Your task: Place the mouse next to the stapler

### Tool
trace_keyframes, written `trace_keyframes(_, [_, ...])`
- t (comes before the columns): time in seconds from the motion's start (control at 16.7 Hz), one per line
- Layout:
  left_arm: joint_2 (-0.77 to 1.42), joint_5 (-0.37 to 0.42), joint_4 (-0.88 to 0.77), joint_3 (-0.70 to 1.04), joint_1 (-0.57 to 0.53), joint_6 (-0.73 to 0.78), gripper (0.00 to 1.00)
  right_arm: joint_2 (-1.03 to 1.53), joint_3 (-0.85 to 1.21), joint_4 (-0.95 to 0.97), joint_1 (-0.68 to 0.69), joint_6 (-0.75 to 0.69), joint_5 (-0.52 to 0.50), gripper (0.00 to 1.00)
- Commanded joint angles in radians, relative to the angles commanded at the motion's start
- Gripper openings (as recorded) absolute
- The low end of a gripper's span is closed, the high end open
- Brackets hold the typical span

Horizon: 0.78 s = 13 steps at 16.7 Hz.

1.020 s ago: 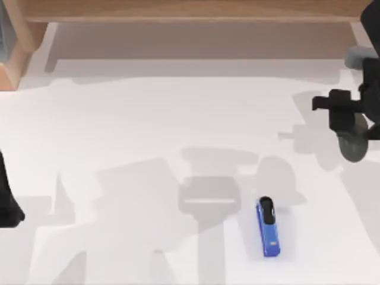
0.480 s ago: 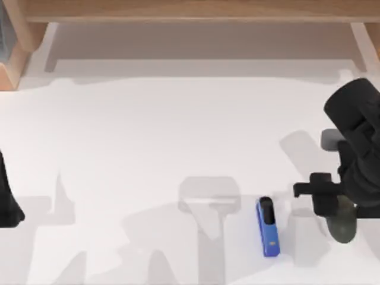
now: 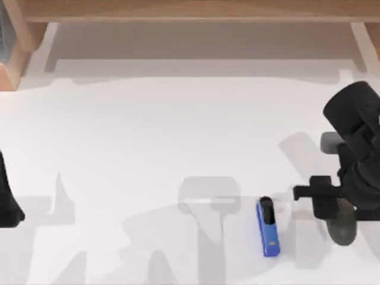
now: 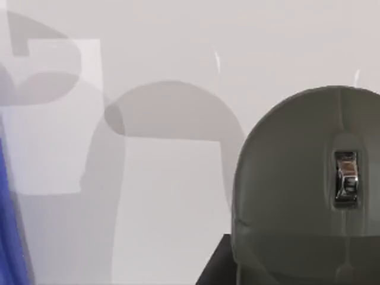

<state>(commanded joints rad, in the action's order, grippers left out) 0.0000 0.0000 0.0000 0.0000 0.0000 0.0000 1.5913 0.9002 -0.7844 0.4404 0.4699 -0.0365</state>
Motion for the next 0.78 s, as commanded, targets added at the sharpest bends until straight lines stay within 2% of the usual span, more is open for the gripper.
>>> trace_keyframes(0.78, [0.0,0.0,0.0,0.0,0.0,0.0,1.0,-0.023,0.022,0.046,0.001,-0.001,-0.001,0.0])
